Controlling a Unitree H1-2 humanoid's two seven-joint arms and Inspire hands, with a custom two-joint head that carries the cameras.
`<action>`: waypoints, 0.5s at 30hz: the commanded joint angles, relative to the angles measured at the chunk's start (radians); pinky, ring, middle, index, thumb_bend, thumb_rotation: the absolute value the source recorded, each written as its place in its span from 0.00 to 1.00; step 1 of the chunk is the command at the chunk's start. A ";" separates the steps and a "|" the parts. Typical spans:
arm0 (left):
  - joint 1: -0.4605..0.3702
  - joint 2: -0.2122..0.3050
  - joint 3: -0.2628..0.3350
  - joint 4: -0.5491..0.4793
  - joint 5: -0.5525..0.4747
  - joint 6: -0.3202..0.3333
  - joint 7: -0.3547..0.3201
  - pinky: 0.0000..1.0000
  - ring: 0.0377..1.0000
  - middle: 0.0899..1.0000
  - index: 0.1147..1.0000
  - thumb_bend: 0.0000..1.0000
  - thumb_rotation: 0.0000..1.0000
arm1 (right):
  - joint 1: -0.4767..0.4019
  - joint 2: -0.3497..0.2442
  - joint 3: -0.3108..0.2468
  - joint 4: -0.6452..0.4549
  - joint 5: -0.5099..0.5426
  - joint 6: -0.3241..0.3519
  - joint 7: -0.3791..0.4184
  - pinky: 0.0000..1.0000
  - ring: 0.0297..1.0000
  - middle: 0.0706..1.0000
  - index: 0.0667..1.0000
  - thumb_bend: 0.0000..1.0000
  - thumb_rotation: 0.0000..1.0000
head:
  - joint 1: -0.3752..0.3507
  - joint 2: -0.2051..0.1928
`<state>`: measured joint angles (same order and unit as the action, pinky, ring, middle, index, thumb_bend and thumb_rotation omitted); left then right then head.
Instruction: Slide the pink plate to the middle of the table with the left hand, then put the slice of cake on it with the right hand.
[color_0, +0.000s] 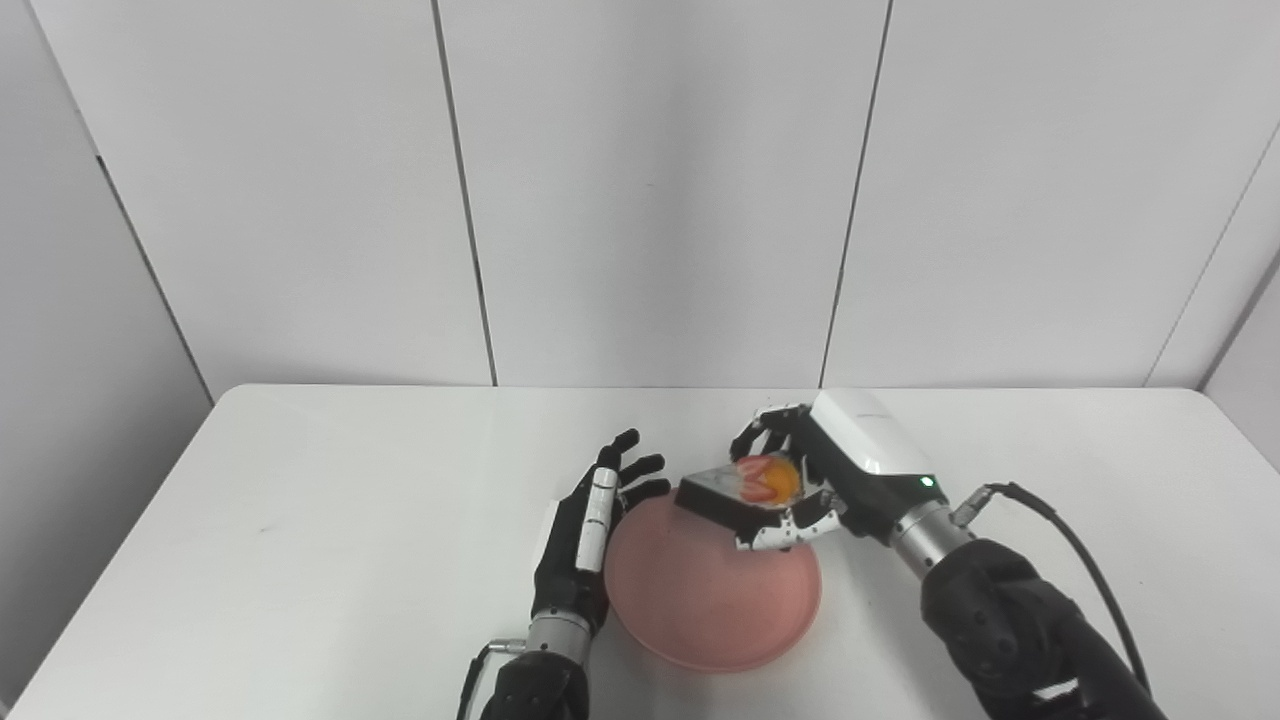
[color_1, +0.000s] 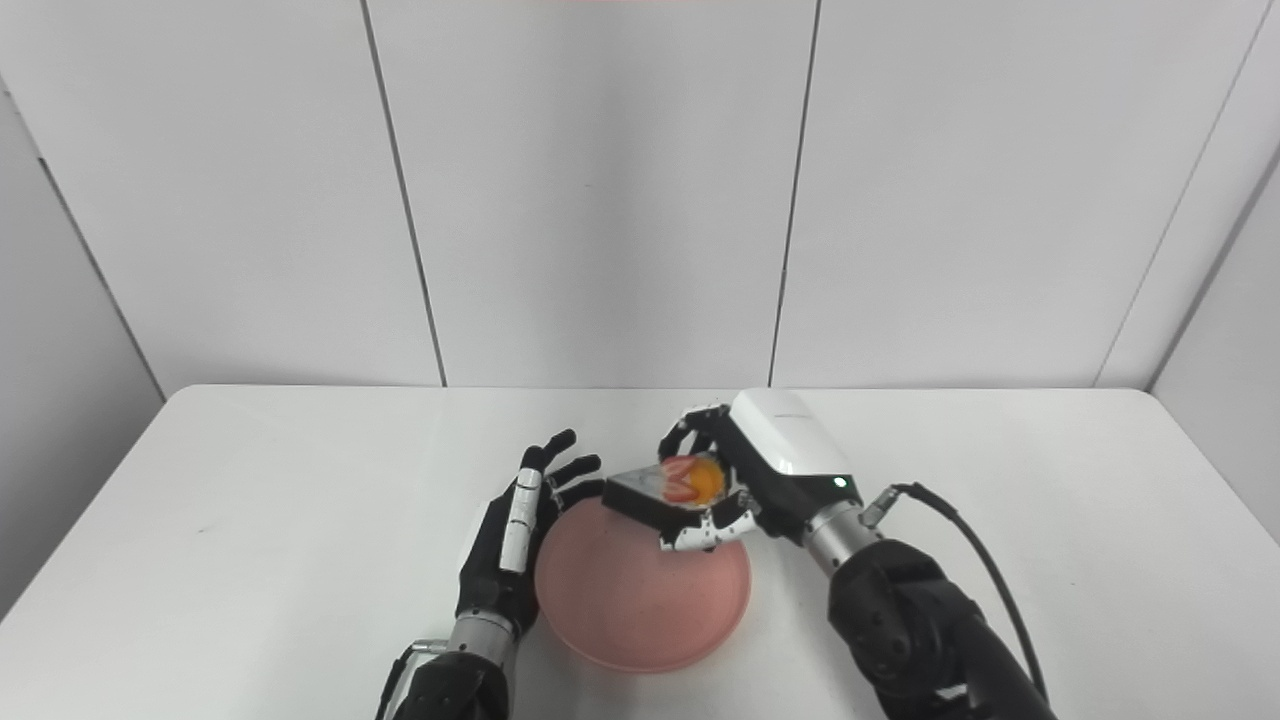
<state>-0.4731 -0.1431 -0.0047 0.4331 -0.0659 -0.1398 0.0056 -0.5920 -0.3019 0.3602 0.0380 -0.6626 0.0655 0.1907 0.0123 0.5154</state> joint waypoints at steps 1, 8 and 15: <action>-0.009 -0.011 -0.008 -0.009 0.007 -0.018 0.003 0.81 0.70 0.74 0.82 0.66 0.96 | -0.037 0.006 -0.004 0.014 0.005 -0.054 -0.024 0.26 0.30 0.37 0.49 0.52 0.00 | 0.001 0.001; -0.008 -0.009 -0.011 -0.011 0.017 -0.016 0.008 0.79 0.70 0.75 0.83 0.66 0.97 | -0.040 0.021 0.021 0.128 -0.013 -0.126 -0.048 0.29 0.33 0.39 0.48 0.52 0.00 | 0.000 0.002; -0.009 -0.004 -0.012 -0.012 0.018 -0.021 0.007 0.77 0.70 0.75 0.83 0.66 0.97 | -0.040 0.032 0.043 0.175 -0.033 -0.143 -0.048 0.28 0.34 0.38 0.48 0.52 0.00 | 0.000 0.002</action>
<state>-0.4727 -0.1436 -0.0086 0.4329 -0.0639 -0.1401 0.0080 -0.5933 -0.2745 0.4052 0.2305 -0.6936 -0.0384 0.1652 0.0107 0.5170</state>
